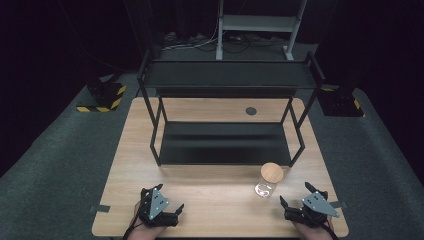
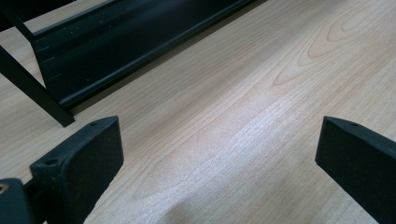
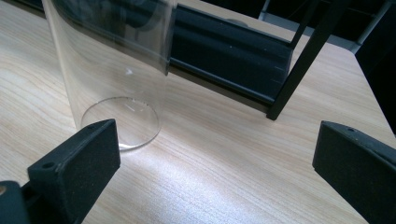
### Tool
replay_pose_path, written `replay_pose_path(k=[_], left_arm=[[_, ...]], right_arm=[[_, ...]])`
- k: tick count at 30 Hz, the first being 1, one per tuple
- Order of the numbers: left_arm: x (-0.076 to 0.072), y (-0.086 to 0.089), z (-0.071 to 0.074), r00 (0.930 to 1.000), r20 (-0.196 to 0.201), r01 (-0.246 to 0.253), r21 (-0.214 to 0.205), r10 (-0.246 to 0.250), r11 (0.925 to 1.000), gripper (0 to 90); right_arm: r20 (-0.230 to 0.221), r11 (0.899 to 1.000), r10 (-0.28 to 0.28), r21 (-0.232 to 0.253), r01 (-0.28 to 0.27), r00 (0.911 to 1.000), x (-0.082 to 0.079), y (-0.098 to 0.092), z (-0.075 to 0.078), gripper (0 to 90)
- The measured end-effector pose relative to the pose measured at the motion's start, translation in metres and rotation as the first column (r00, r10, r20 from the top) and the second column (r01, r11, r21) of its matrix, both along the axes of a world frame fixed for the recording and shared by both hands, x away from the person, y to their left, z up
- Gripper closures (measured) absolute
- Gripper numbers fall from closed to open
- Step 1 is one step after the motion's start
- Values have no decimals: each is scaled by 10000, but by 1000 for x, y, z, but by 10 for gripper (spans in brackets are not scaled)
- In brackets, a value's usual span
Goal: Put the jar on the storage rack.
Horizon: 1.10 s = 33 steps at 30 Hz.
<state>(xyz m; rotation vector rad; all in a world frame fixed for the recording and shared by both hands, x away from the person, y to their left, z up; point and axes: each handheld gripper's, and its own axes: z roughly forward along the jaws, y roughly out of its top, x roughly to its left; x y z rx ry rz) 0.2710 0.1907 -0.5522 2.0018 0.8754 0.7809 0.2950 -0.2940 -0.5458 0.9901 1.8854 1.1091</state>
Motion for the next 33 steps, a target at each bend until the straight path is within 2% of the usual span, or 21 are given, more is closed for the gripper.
replay_pose_path(k=[33], left_arm=[[0,-2,0,9999,-18,149,202,-149,9997,13]], right_arm=[[413,9990,300,311,-313,9987,-12,11,18,0]])
